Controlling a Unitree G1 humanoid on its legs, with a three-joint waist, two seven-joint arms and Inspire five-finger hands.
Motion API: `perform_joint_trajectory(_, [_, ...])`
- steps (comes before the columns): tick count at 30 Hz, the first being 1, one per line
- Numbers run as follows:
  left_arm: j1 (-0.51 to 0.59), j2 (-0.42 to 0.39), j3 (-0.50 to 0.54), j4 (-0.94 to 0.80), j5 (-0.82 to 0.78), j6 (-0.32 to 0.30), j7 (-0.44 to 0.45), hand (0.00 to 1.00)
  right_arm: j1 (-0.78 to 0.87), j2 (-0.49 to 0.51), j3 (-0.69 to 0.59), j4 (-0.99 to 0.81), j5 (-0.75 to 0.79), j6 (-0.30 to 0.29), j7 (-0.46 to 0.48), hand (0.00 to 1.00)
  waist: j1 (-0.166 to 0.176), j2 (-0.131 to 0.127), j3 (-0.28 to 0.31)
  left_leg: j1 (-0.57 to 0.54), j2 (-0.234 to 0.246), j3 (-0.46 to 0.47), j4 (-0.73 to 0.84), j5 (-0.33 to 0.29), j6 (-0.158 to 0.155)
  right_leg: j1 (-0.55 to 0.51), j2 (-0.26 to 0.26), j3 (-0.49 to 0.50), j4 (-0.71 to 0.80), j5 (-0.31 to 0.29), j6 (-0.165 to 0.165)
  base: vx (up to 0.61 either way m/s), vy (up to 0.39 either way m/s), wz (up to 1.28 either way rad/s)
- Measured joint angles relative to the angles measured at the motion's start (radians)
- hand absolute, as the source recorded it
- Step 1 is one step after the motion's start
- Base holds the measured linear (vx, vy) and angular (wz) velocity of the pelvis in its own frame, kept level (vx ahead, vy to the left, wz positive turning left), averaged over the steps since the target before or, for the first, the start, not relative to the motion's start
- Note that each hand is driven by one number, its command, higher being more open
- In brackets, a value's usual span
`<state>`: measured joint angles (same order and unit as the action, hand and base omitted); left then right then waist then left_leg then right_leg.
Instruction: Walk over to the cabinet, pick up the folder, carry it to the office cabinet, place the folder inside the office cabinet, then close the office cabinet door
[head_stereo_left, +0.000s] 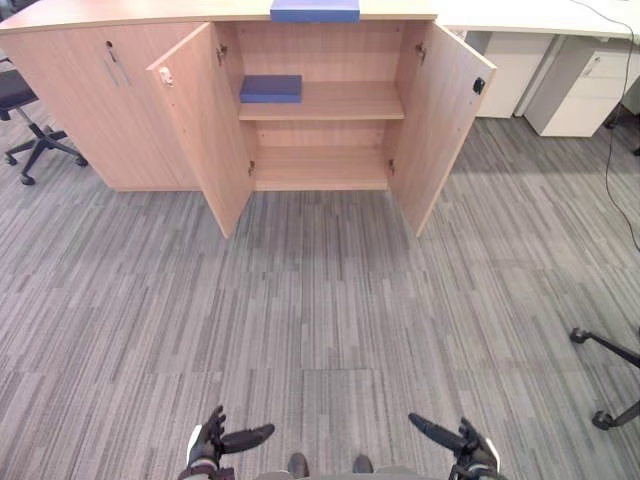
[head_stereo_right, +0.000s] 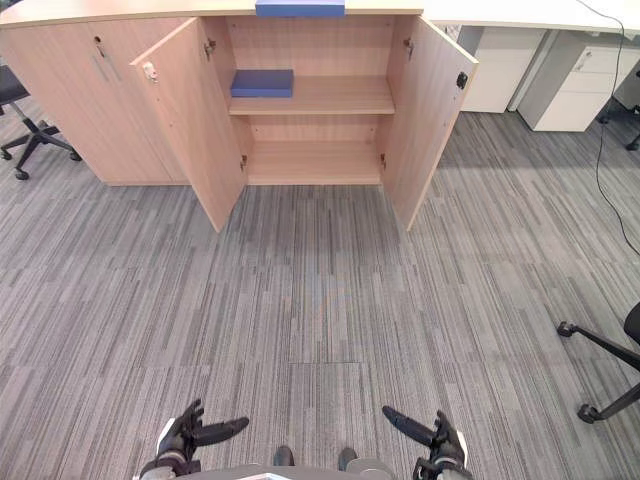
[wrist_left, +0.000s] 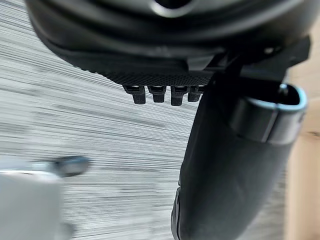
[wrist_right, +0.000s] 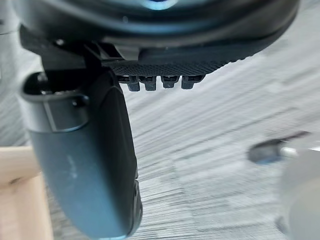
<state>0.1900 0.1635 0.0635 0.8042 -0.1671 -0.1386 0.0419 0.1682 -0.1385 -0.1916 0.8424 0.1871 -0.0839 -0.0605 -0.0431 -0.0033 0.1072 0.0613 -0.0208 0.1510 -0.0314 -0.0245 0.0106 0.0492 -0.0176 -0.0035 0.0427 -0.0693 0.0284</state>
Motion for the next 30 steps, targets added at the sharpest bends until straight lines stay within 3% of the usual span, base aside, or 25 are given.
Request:
perform_joint_trajectory(11, [0.02,0.0,0.015,-0.053,0.0,-0.007,-0.005,1.0,-0.004,-0.024,0.001,-0.034,-0.078,-0.002,0.02,1.0,-0.003,0.006,0.027,0.014,0.001,0.005,-0.001,-0.021,-0.03,0.019,-0.002,0.0,-0.017,0.0,0.0,0.05,-0.002,-0.02])
perform_joint_trajectory(15, [0.032,-0.003,0.057,-0.094,-0.015,-0.007,-0.002,1.0,-0.042,-0.044,0.003,-0.051,-0.103,-0.002,0.02,1.0,0.002,0.01,0.057,-0.056,0.008,0.041,0.097,-0.081,-0.016,-0.019,-0.003,0.027,-0.017,-0.001,0.001,-0.04,-0.009,-0.22])
perform_joint_trajectory(19, [0.04,-0.016,0.068,-0.109,-0.052,-0.007,0.004,1.0,-0.063,-0.077,0.004,-0.077,-0.104,0.0,0.014,1.0,0.003,0.039,0.076,-0.131,0.022,0.06,0.221,-0.162,0.002,-0.056,-0.002,0.046,0.008,-0.019,0.019,-0.02,0.045,-0.18])
perform_joint_trajectory(21, [0.062,-0.022,0.068,-0.162,-0.071,-0.007,0.004,1.0,-0.069,-0.077,0.004,-0.077,-0.11,0.0,0.009,1.0,0.003,0.038,0.079,-0.16,0.021,0.063,0.293,-0.22,0.015,-0.115,-0.01,0.046,0.138,-0.114,0.048,0.09,0.089,-0.03])
perform_joint_trajectory(24, [0.061,-0.024,0.067,-0.176,-0.071,-0.006,0.005,1.0,-0.073,-0.076,0.007,-0.078,-0.112,0.001,0.007,1.0,0.007,0.042,0.09,-0.154,0.009,0.061,0.332,-0.264,0.038,-0.198,-0.03,0.024,0.364,-0.175,0.077,0.16,0.087,0.01])
perform_joint_trajectory(25, [0.055,-0.015,0.066,-0.189,-0.072,-0.006,0.007,1.0,-0.076,-0.068,0.03,-0.083,-0.112,0.002,0.005,1.0,-0.001,0.043,0.104,-0.118,0.003,0.046,0.322,-0.287,0.066,-0.299,-0.045,-0.02,0.594,-0.178,0.084,0.24,0.097,0.16])
perform_joint_trajectory(27, [0.037,-0.003,0.06,-0.193,-0.073,-0.005,0.011,1.0,-0.063,-0.061,0.047,-0.092,-0.111,0.003,0.005,1.0,-0.003,0.043,0.125,-0.063,0.0,0.029,0.31,-0.297,0.065,-0.336,-0.053,-0.056,0.685,-0.216,0.058,0.29,0.061,0.28])
perform_joint_trajectory(30, [-0.031,0.012,0.055,-0.19,-0.075,-0.006,0.03,1.0,-0.056,-0.065,0.066,-0.12,-0.111,0.003,0.005,1.0,-0.026,0.06,0.161,0.026,0.017,-0.041,0.24,-0.302,0.064,-0.435,-0.05,-0.148,0.591,-0.234,0.018,0.43,-0.012,0.69])
